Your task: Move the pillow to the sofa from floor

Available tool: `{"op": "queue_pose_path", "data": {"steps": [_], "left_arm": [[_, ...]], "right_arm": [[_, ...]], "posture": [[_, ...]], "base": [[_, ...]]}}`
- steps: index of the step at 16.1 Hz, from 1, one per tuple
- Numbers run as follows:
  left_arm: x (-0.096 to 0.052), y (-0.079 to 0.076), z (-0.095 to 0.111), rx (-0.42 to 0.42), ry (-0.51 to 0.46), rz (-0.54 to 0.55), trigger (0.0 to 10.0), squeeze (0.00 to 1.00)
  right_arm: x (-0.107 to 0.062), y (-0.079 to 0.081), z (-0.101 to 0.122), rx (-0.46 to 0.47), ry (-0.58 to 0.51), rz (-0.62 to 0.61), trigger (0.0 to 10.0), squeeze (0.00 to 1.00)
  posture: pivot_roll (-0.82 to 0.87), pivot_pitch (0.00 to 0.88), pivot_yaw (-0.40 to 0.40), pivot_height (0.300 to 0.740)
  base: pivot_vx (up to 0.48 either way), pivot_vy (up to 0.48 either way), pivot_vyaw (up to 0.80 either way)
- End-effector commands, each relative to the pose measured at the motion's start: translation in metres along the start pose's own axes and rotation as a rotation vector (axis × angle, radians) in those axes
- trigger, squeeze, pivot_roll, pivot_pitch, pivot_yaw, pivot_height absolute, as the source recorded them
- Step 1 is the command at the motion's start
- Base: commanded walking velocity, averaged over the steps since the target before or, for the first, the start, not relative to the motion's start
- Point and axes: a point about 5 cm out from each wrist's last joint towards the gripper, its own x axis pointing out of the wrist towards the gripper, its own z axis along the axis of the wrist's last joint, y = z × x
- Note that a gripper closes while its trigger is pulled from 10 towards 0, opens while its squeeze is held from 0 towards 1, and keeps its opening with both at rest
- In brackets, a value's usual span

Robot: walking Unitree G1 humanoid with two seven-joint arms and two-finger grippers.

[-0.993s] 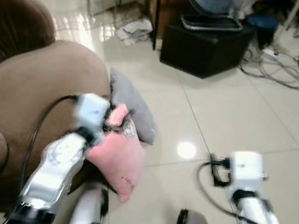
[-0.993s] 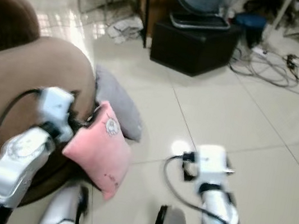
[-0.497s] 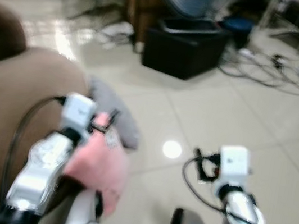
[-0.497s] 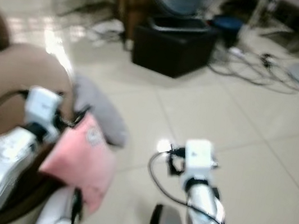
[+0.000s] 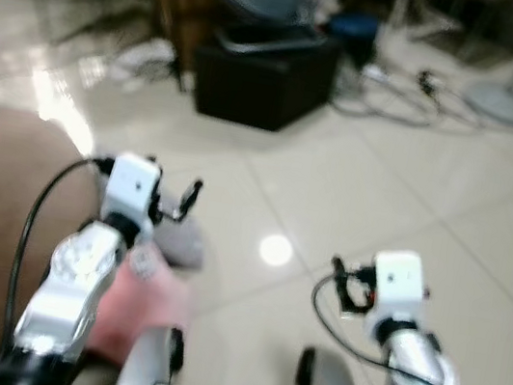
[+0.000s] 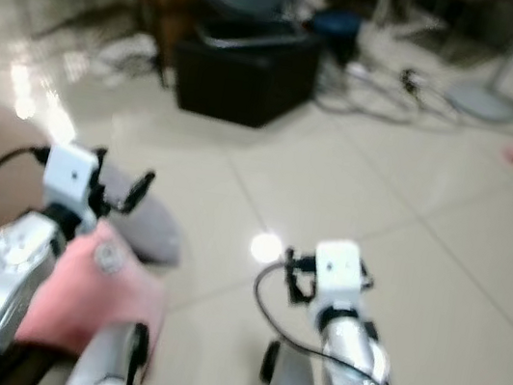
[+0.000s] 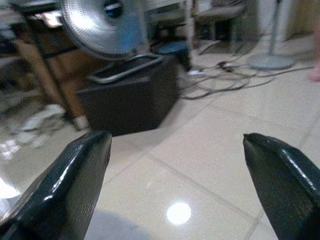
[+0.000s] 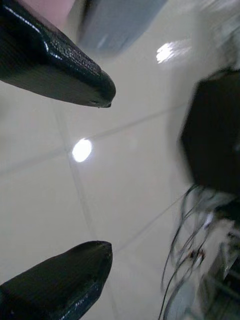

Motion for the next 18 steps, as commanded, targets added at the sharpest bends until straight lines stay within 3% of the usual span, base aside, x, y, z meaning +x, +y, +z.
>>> {"op": "queue_pose_path", "data": {"steps": [1,3,7,9,11,13,14,15,16,17,18], "left_arm": [[-0.005,0.009,-0.003,0.024,0.021,0.024,10.0,0.0],[-0.006,0.009,-0.003,0.006,0.012,0.015,10.0,0.0],[-0.005,-0.001,-0.017,0.049,0.095,-0.094,10.0,0.0],[0.003,-0.008,-0.04,0.088,0.199,-0.172,10.0,0.0],[0.01,-0.009,-0.048,0.089,0.242,-0.171,10.0,0.0],[0.022,-0.001,-0.062,0.081,0.335,-0.077,10.0,0.0],[0.027,0.009,-0.065,0.07,0.361,0.02,10.0,0.0],[0.029,0.033,-0.069,0.072,0.407,0.19,10.0,0.0],[0.028,0.04,-0.07,0.074,0.421,0.237,10.0,0.58],[0.024,0.05,-0.073,0.088,0.444,0.283,10.0,1.0],[0.018,0.064,-0.077,0.125,0.473,0.349,10.0,1.0]], "right_arm": [[0.002,0.009,0.009,0.007,-0.039,0.036,10.0,0.0],[0.0,0.008,0.007,0.085,-0.031,0.023,10.0,0.0],[-0.005,0.012,-0.001,0.019,0.0,0.105,10.0,0.0],[-0.011,0.019,-0.007,-0.002,0.03,0.175,10.0,0.0],[-0.013,0.021,-0.009,-0.004,0.037,0.196,10.0,0.0],[-0.017,0.028,-0.015,-0.055,0.069,0.255,10.0,0.0],[-0.018,0.031,-0.015,-0.067,0.065,0.279,10.0,0.0],[-0.022,0.034,-0.016,-0.083,0.055,0.309,10.0,0.0],[-0.023,0.036,-0.016,-0.085,0.053,0.321,10.0,0.0],[-0.026,0.037,-0.017,-0.095,0.045,0.343,10.0,0.0],[-0.03,0.04,-0.017,-0.108,0.038,0.373,10.0,0.0]], "posture": [[0.01,0.05,0.048,0.561],[0.01,0.041,0.05,0.561],[0.01,0.042,0.055,0.561],[0.0,0.058,0.056,0.536],[0.0,0.066,0.055,0.521],[-0.01,0.106,0.06,0.516],[-0.01,0.111,0.061,0.516],[-0.02,0.144,0.066,0.516],[-0.03,0.152,0.065,0.516],[-0.03,0.167,0.062,0.516],[-0.03,0.179,0.058,0.516]], "base": [[0.289,0.0,0.8],[0.133,0.0,0.4],[0.0,0.0,0.0],[0.0,0.0,0.0],[0.0,0.0,0.0],[0.0,0.0,0.0],[0.0,0.0,0.0],[0.0,0.0,0.0],[0.0,0.0,0.0],[0.0,0.0,0.0],[0.0,0.0,0.0]]}}
